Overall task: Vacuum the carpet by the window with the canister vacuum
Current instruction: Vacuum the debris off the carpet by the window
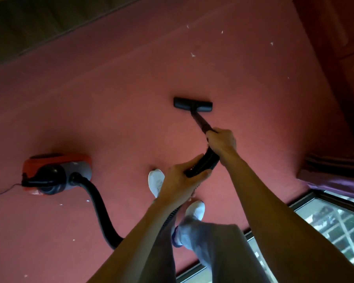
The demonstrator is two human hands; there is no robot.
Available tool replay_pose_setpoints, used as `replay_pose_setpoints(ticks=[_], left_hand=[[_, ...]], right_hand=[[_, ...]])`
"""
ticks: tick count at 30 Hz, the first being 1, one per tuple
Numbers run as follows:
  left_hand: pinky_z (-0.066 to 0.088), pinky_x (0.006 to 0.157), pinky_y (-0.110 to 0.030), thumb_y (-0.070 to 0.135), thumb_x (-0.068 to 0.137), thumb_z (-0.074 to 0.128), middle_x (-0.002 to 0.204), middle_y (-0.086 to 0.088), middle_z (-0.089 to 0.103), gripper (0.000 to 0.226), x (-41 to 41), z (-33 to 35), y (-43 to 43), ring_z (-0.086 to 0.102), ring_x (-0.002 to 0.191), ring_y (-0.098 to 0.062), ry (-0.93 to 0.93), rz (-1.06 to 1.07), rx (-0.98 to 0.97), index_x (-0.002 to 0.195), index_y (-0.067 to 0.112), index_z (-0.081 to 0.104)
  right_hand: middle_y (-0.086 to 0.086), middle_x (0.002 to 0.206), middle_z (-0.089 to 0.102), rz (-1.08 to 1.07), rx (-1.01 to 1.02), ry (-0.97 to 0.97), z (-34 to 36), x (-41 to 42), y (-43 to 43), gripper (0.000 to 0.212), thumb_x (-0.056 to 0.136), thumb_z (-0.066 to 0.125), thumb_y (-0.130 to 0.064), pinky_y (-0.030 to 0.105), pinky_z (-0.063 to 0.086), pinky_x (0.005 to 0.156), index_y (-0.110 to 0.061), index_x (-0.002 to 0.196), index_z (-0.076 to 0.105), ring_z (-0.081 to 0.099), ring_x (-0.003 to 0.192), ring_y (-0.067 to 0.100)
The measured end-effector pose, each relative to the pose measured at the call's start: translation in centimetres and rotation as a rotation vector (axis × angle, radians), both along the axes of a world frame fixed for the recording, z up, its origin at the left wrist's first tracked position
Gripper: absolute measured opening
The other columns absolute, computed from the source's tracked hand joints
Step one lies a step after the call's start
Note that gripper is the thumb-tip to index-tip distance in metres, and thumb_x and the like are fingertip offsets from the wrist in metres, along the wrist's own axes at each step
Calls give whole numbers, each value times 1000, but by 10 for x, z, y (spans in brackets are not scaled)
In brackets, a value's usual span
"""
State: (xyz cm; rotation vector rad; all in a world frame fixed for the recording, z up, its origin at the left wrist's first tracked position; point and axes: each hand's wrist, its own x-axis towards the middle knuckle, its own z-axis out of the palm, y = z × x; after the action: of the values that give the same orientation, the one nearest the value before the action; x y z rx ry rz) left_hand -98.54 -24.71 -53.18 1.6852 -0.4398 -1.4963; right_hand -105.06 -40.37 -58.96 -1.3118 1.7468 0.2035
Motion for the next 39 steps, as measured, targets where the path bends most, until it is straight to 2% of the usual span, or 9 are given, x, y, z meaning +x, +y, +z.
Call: replay_pose_setpoints(ticks=[3,8,10,14,17,26,30,36,39], left_hand=[[46,45,-29,32,88,69,61,-4,61,30,17,-4,-21,54,47,-20,20,-20,77,94,61,66],[50,50,-37,36,88,69,61,-5,62,8,37,-26,-66,55,49,-20,-24,2,124,96,35,70],[49,48,-37,37,88,68,61,-7,61,11,43,-36,-88,53,47,-22,-26,23,122,96,30,68],[46,47,-27,32,88,69,58,2,61,34,47,-40,-129,54,45,-13,-46,82,71,117,48,67],[43,54,-24,26,86,73,57,11,57,41,41,-27,-150,51,50,-6,-114,113,0,110,58,65],[43,53,-26,26,86,70,53,6,51,35,31,-20,-180,47,46,-11,-146,94,61,113,47,69],[46,57,-32,39,81,69,61,7,56,38,48,-40,-208,50,51,-13,-170,127,89,111,62,64],[46,48,-25,27,86,72,62,-7,60,44,68,-40,-229,51,46,-14,-133,143,87,109,64,63],[45,52,-20,21,85,75,59,10,61,46,59,-32,-216,54,48,-6,-112,145,127,102,63,67]], right_hand=[[13,109,71,3,24,-10,-7,17,-13,47,83,55,-24,29,50,67,-24,128,65,67,92,30],[10,123,66,30,-13,-22,-35,47,-61,51,86,56,-24,27,49,76,-24,137,57,64,104,31],[9,124,66,40,-32,-33,-45,57,-86,53,86,55,-25,30,52,78,-25,139,55,65,103,30],[10,117,68,77,-77,-55,-45,65,-130,50,83,52,-26,30,51,71,-24,131,61,66,96,29],[11,110,70,109,-87,-26,-27,64,-159,42,77,50,-31,29,48,68,-20,113,67,67,94,31],[10,117,68,213,8,-11,-20,64,-188,49,85,50,-29,39,57,85,-23,133,59,66,98,30],[11,130,61,186,24,-51,-33,87,-212,53,90,50,-26,36,52,94,-22,143,48,61,113,31],[14,128,61,243,8,-45,-37,105,-232,51,92,49,-24,40,54,92,-16,142,48,62,111,32],[13,125,62,321,26,-23,-35,94,-219,51,93,48,-23,36,54,87,-15,144,44,63,107,32]])
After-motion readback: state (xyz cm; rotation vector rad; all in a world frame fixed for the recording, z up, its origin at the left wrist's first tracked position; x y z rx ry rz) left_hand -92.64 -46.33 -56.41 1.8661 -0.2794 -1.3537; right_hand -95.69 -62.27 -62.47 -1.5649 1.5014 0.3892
